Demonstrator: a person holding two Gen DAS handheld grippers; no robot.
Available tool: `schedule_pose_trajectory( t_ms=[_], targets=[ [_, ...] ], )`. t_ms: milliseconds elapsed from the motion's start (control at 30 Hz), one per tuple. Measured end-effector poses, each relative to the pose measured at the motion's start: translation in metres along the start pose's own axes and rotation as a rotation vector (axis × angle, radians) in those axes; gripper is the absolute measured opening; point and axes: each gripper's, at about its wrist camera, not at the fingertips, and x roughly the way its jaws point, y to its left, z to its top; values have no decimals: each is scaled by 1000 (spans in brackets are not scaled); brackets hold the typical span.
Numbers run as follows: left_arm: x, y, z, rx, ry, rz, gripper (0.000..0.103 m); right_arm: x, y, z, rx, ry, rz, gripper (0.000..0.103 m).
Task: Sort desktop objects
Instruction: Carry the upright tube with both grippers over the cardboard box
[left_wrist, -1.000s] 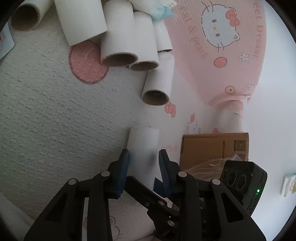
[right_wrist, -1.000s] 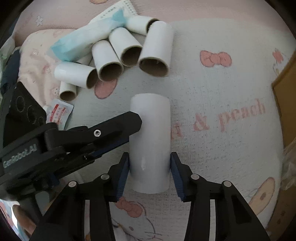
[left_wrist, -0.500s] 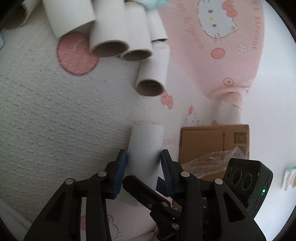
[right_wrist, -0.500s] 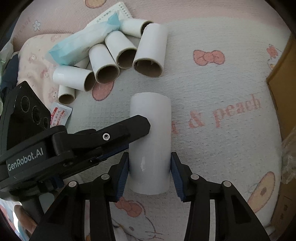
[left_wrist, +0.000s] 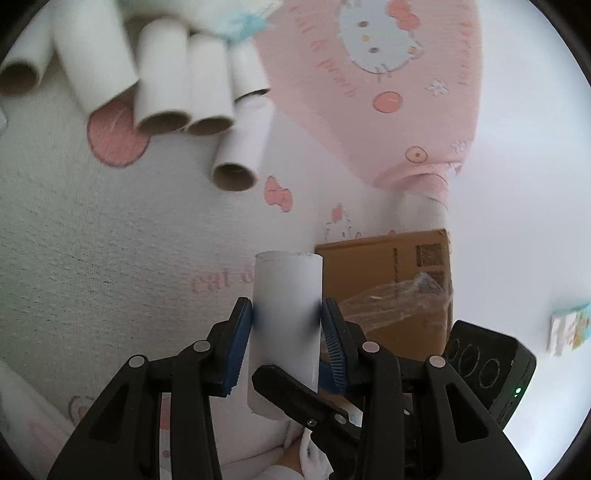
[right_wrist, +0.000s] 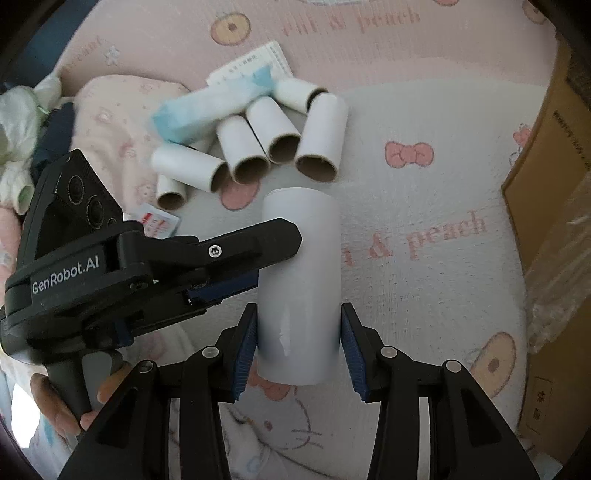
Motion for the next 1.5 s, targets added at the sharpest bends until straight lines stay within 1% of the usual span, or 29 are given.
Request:
schedule_pose_trajectory(
  t_ms=[200,367,433,533,633,767,933,1000,1067,1167,1300,1500],
  targets=[
    [-9,-47,-2,140,-5,61,42,-26,-3,-2,15,-65,35,41],
    [-14,-84,-5,226,-18,127,43,-51,-5,2,17,-117,70,41],
    [-18,-96,-6,242,-23,141,43,-62,-4,2,7,-138,74,41],
    [-23,-112,-6,241,-38,148,43,-82,-5,0,-6,-179,83,41],
    [-22,-129,-8,265,-37,149,43,-97,-9,1,2,-220,97,41],
    [-13,-157,-11,330,-20,165,43,-115,-19,3,18,-270,105,41],
    [-2,-194,-16,380,-5,173,43,-138,-36,1,40,-325,116,41],
    [-1,-208,-21,429,-8,165,43,-150,-43,1,56,-351,128,41],
    [3,-227,-26,485,3,163,43,-165,-49,0,51,-388,117,41],
    [12,-248,-30,529,21,161,43,-183,-58,-3,40,-425,94,41],
    [29,-271,-34,594,42,166,44,-200,-73,-3,47,-457,62,41],
    [50,-297,-37,662,79,164,47,-219,-97,2,79,-477,46,41]
  ],
)
